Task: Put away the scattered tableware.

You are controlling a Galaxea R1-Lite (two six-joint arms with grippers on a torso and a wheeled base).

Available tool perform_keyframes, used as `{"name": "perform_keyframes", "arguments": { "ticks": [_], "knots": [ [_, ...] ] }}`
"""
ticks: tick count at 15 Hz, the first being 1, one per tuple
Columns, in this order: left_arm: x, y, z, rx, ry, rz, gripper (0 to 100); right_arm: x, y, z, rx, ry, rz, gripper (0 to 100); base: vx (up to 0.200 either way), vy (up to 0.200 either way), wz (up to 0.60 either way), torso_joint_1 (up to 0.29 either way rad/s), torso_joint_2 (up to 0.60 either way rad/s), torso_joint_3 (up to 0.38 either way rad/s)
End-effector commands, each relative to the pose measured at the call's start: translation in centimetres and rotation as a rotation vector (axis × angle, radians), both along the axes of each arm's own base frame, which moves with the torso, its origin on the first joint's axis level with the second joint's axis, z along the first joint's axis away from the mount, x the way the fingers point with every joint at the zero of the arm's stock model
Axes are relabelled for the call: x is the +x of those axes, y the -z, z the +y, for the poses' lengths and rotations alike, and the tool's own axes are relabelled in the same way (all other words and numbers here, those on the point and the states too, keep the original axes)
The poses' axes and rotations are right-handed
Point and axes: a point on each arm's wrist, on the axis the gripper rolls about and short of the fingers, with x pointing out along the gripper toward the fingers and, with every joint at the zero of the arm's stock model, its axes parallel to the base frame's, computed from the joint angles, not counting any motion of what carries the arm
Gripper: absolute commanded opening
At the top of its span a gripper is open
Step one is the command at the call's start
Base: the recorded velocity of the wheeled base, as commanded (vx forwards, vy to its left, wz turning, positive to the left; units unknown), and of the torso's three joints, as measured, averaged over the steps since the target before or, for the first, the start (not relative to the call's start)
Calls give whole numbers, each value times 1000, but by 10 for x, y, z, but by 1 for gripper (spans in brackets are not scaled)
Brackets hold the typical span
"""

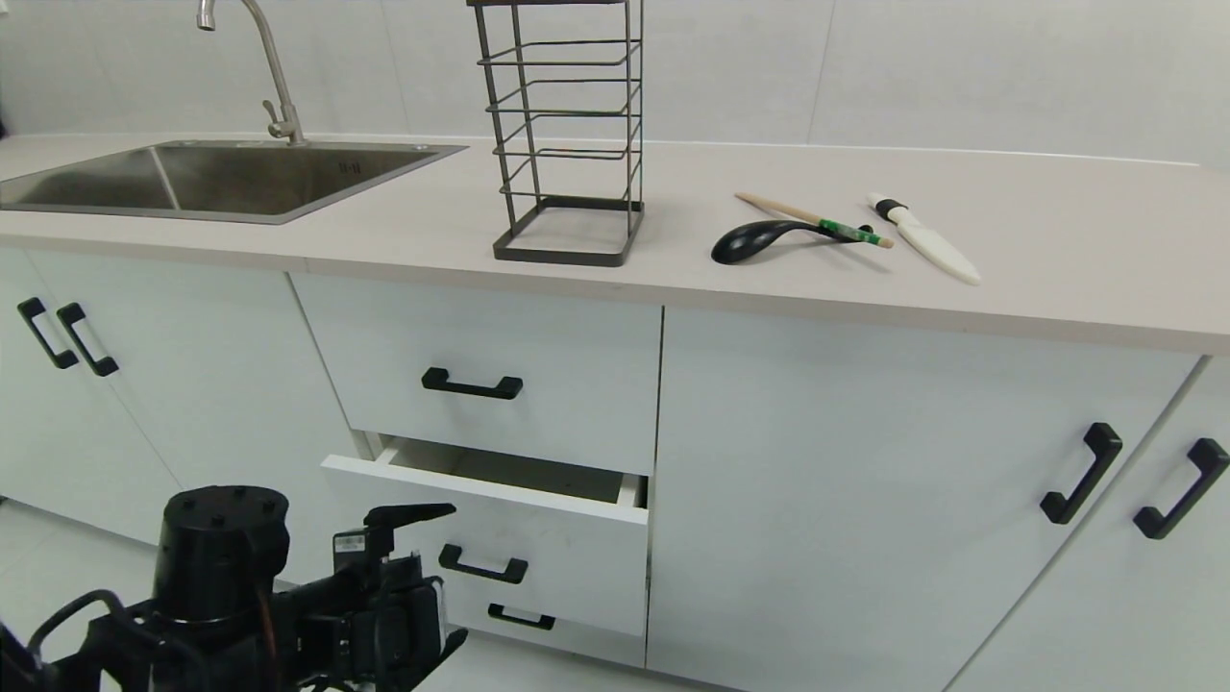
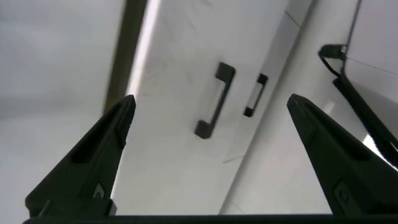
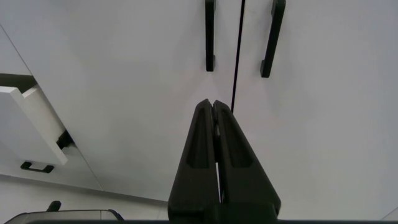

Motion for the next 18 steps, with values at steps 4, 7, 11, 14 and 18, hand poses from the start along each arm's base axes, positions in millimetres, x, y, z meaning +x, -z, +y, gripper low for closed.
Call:
{"name": "perform_keyframes", "arguments": {
  "ticks": [4,7,11,14,18],
  "knots": [
    [45,21,-19,13,-1,34,100,0,0,0,0,0,3,0,0,0,0,0,0,0],
    [65,39,-28,5,-18,78,100,0,0,0,-2,0,1,0,0,0,0,0,0,0],
    [76,44,-31,-1,-23,78,100,0,0,0,0,0,3,0,0,0,0,0,0,0],
    [79,45,-28,0,-39,79,100,0,0,0,-2,0,1,0,0,0,0,0,0,0],
    [77,49,-27,10,-36,93,100,0,0,0,0,0,3,0,0,0,0,0,0,0]
  ]
}}
